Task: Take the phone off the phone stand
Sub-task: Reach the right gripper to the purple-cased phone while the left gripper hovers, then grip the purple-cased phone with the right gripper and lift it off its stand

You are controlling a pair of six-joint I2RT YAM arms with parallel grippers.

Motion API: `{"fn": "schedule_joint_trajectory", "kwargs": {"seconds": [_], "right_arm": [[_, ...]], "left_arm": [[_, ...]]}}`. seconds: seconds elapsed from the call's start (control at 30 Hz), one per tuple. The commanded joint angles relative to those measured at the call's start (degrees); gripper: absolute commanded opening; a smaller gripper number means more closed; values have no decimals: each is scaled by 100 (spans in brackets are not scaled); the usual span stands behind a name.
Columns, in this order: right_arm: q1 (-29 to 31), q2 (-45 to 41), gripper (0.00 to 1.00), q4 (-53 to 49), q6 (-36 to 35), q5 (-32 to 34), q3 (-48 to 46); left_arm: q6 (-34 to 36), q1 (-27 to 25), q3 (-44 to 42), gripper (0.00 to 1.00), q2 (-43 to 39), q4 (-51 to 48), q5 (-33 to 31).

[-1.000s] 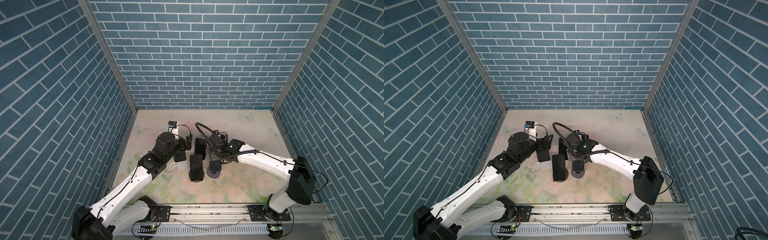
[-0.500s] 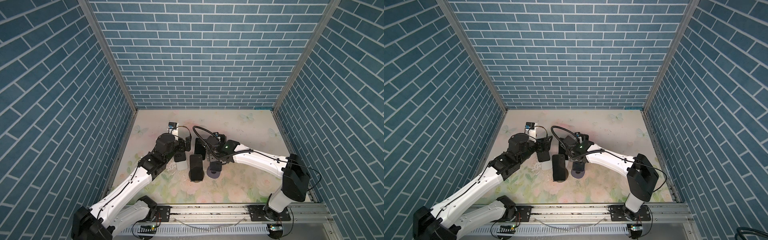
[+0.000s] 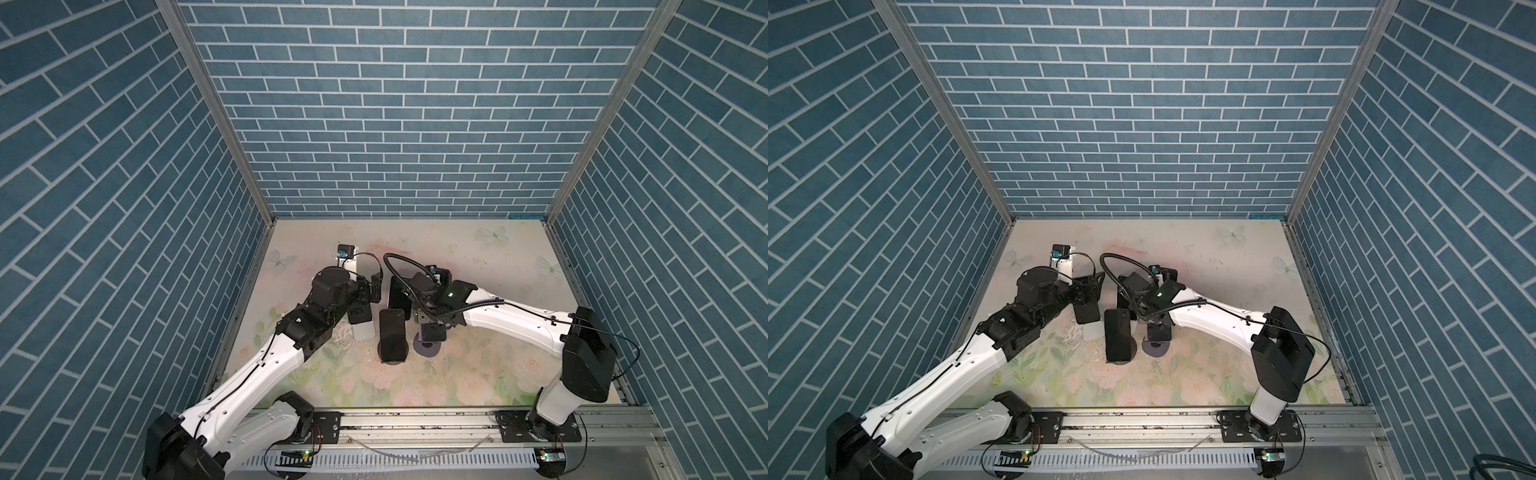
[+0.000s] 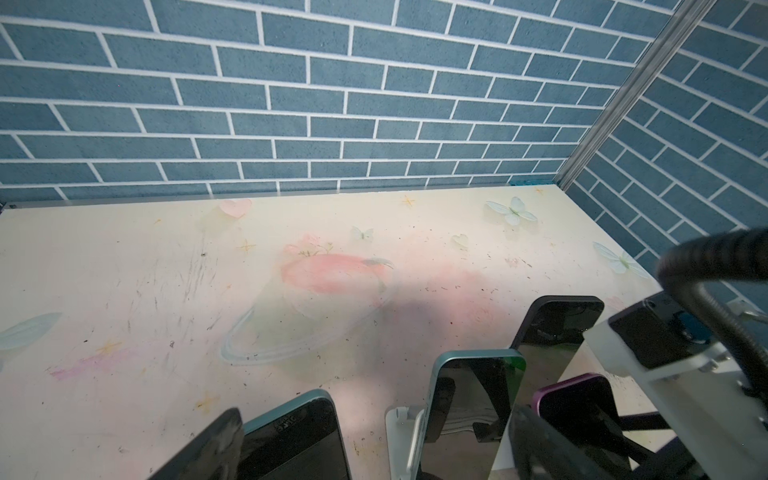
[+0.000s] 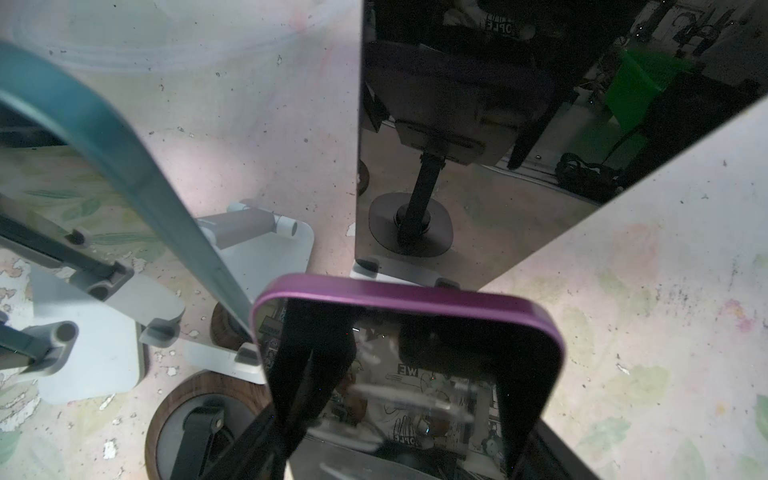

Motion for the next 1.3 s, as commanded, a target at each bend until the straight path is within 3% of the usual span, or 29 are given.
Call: {"fn": "schedule_joint_trajectory", "kwargs": {"seconds": [0.0,0.7,1.07,1.27], "right_arm": [[51,-30,50,-169,111,152,106],[-133,-1172,46,-85,-211,282,-250],[-1146,-2432,46,-315,-304,201,-1255],[-1969,-2513,46,-19,-737,-268,-1711]], "left_arm": [[53,23,-73,100,-3,-9,-50],[-70,21,33,100,137,70,61],[-29,28,1,100,138,584,686],[-21,21,-12,100,140,898,1091]]}}
